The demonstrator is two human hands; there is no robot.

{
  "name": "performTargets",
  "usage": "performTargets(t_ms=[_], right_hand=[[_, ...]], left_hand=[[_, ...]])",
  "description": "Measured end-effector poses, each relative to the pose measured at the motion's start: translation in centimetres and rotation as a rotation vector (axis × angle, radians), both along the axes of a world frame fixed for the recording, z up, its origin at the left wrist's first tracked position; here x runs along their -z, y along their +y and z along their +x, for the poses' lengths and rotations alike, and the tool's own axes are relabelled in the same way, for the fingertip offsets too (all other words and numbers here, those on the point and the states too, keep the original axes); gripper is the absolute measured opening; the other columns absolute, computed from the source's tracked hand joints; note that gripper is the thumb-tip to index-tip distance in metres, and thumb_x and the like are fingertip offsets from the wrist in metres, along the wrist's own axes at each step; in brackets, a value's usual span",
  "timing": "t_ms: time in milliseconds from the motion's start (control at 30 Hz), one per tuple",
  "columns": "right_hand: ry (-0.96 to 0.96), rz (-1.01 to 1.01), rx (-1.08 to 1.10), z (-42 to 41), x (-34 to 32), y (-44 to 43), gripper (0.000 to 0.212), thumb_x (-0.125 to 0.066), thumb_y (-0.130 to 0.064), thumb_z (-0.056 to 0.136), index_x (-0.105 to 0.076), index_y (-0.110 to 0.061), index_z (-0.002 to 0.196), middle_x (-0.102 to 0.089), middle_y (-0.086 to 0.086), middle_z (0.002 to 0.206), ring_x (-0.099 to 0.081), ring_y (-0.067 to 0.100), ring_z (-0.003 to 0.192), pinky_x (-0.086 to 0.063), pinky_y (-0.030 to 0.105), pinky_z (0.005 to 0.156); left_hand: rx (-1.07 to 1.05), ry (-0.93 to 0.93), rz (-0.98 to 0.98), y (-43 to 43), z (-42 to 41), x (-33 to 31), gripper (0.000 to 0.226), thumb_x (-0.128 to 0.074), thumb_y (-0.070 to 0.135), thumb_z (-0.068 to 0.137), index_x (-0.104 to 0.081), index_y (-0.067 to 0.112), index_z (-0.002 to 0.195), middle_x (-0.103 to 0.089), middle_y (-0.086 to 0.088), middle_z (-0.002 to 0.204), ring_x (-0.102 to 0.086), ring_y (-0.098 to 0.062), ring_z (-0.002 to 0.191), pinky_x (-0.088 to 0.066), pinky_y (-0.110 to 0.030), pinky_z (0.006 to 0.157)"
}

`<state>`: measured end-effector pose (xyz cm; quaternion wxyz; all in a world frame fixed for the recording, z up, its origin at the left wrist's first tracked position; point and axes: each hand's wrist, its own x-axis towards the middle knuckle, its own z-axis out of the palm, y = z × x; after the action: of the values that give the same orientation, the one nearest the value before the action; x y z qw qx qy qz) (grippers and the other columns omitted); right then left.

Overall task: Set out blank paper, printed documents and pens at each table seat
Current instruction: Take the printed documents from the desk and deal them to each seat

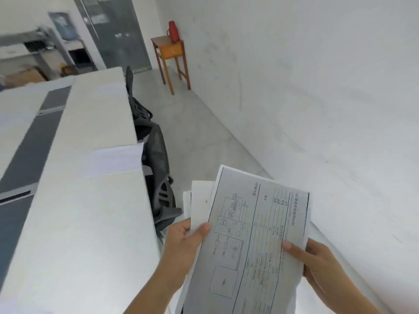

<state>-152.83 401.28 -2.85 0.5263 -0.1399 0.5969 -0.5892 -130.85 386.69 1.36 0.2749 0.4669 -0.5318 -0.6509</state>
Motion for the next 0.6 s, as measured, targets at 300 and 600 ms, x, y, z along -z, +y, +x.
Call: performTargets(t_ms=[300,600], right_hand=[[0.081,0.059,-0.238,-5.7,1.2,-13.0,0.016,-0.064,-0.002,0.086,-0.072,0.005,0.098,-0.076,0.019,0.095,-0.074,0.035,0.083,-0.062,0.042,0.071],[0.028,0.186,-0.727,-0.6,2.9,-25.7,0.026,-0.062,-0.015,0.090,-0.067,-0.006,0.114,-0.074,0.015,0.108,-0.070,0.037,0.101,-0.048,0.059,0.099]], left_hand=[[-0.499,0.083,-0.008,-3.4,-2.2,-1.0,0.042,-0.045,0.008,0.097,-0.080,0.015,0.075,-0.078,-0.002,0.083,-0.073,-0.012,0.078,-0.054,-0.023,0.070],[-1.013,0.114,-0.014,-8.0,5.0,1.2,0.023,-0.060,-0.001,0.089,-0.074,0.013,0.101,-0.076,-0.007,0.102,-0.072,-0.028,0.096,-0.053,-0.048,0.093]])
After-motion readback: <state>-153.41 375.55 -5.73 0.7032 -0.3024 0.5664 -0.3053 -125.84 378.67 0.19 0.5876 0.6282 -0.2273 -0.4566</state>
